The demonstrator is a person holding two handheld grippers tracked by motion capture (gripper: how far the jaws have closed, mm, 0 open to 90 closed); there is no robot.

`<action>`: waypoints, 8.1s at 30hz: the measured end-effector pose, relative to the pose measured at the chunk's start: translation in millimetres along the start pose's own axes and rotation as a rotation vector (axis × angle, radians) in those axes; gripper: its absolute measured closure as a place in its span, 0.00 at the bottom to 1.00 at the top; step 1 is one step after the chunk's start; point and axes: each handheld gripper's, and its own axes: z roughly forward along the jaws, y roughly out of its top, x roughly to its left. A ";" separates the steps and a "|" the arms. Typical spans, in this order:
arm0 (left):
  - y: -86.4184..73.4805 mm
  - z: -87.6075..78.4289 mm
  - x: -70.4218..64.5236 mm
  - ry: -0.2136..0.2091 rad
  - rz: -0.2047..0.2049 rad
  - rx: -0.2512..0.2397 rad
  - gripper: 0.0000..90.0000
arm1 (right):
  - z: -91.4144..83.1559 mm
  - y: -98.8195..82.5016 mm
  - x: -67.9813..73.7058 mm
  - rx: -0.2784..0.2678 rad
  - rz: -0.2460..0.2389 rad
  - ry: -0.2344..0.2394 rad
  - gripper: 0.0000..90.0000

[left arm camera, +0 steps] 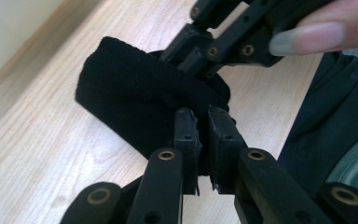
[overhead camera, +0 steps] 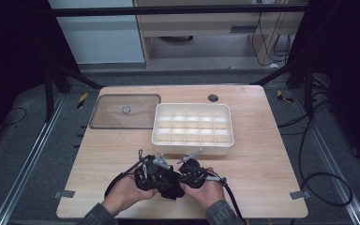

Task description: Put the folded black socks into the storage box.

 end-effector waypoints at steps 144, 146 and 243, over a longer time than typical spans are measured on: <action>40.0 49.6 -37.8 -0.008 0.054 0.072 0.78 | -77.3 -52.2 -60.5 -0.122 0.110 -0.056 0.76; 41.0 47.0 -38.8 -0.009 0.052 0.064 0.76 | -77.6 -51.7 -60.2 -0.125 0.111 -0.055 0.75; -141.8 -2.6 118.9 0.446 -0.379 -0.270 0.00 | -49.2 2.1 1.3 -0.063 0.199 -0.155 0.32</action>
